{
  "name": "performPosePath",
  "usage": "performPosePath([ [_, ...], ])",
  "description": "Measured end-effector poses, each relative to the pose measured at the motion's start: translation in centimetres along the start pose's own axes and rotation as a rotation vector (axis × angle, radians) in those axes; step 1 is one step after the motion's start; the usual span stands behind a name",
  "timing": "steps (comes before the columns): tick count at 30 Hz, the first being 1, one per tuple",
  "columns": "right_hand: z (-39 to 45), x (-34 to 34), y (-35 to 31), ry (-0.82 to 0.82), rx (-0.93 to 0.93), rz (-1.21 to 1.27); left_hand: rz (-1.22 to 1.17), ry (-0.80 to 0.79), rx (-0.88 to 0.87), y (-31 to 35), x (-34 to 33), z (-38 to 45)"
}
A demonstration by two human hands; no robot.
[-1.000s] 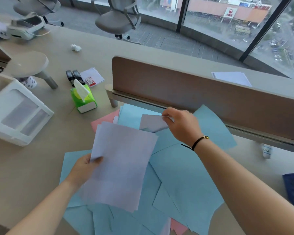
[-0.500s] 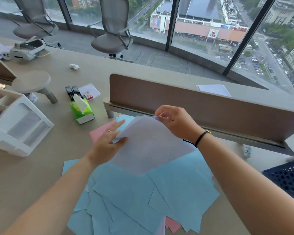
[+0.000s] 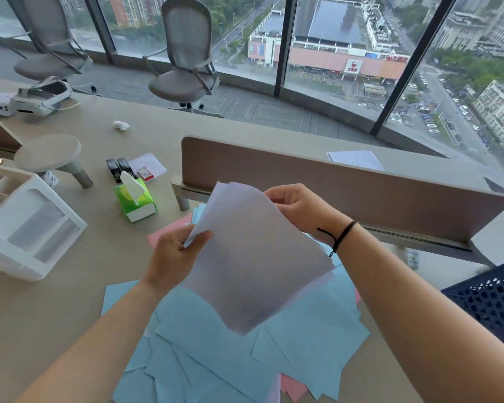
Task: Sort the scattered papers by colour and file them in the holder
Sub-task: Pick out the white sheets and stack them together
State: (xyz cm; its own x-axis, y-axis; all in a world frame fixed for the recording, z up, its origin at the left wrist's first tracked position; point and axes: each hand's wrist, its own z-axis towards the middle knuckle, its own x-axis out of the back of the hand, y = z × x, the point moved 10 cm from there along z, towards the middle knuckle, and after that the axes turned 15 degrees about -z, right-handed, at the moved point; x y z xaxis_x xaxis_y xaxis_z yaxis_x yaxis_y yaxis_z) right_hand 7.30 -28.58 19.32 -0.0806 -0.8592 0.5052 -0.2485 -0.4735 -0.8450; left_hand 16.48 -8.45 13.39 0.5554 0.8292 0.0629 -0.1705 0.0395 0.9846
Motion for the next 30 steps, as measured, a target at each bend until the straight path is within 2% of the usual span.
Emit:
performPosePath([
  [2,-0.7,-0.1,1.0,-0.057,-0.067,0.100,-0.030,0.063,0.005,-0.2,1.0,0.1],
  [5,-2.3,-1.1,4.8,-0.153,-0.225,0.496,-0.168,0.125,0.119,-2.4,2.5,-0.2],
  [7,-3.2,-3.0,7.2,-0.223,-0.216,0.599,-0.158,0.132,0.144,-3.4,3.2,-0.6],
  [9,-4.0,-5.7,9.3,-0.212,-0.253,0.608,-0.192,0.128,0.190,-4.4,3.1,-1.2],
  [10,-4.1,-6.7,10.1,-0.156,-0.268,0.622,-0.261,0.135,0.215,-4.9,3.0,-1.5],
  [13,-4.1,-7.3,10.7,0.146,-0.253,0.601,-0.346,0.136,0.303,-5.8,1.9,-2.8],
  [15,-4.4,-7.5,10.7,0.233,-0.247,0.557,-0.324,0.131,0.346,-6.6,1.8,-3.8],
  [18,-5.5,-8.3,11.2,0.258,-0.243,0.459,-0.284,0.109,0.398,-7.9,2.3,-5.2],
  [22,-6.9,-11.2,14.2,0.244,-0.329,0.330,-0.157,0.021,0.455,-9.8,1.5,-7.0],
  [26,-6.5,-13.1,14.7,0.269,-0.335,0.288,-0.111,0.095,0.467,-10.9,1.1,-7.6],
  [30,-6.4,-13.0,16.0,0.326,-0.419,0.299,-0.110,0.131,0.508,-12.3,1.6,-7.4],
])
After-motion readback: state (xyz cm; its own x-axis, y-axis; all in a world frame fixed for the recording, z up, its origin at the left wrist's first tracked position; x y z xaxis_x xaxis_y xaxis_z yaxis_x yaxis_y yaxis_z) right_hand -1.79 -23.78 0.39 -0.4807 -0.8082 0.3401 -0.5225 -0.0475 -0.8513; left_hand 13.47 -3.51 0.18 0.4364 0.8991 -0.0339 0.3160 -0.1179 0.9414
